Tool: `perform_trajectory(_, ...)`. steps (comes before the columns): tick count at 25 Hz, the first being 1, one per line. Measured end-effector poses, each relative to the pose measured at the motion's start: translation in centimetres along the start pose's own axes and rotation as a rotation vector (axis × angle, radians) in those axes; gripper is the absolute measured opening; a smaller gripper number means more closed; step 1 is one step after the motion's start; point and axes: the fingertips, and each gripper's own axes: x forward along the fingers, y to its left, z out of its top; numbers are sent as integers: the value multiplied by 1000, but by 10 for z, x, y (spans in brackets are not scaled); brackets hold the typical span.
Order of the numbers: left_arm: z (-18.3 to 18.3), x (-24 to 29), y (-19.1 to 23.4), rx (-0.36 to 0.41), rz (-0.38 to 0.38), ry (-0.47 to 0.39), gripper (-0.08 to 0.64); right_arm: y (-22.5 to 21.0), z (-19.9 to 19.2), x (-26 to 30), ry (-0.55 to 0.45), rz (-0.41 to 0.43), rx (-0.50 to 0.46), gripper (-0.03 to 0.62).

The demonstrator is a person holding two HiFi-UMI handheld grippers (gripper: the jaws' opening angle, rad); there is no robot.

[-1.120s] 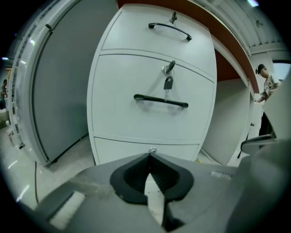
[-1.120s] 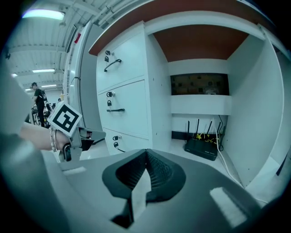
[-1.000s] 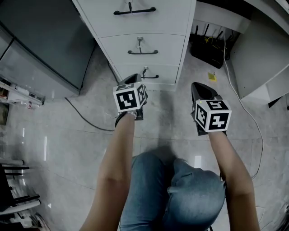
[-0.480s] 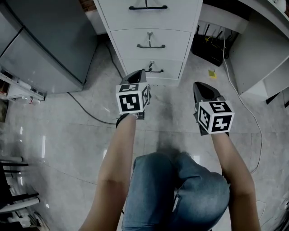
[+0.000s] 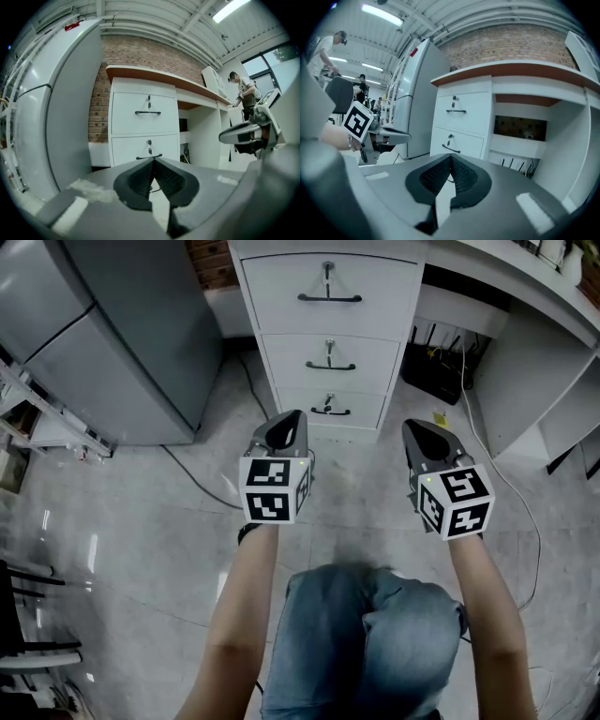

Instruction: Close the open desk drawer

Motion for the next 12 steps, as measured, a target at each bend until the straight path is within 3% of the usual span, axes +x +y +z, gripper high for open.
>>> perform_trajectory(12,75,-65,-14,56,-30,-171,2,40,108,-56,-192,-61,-118,-2)
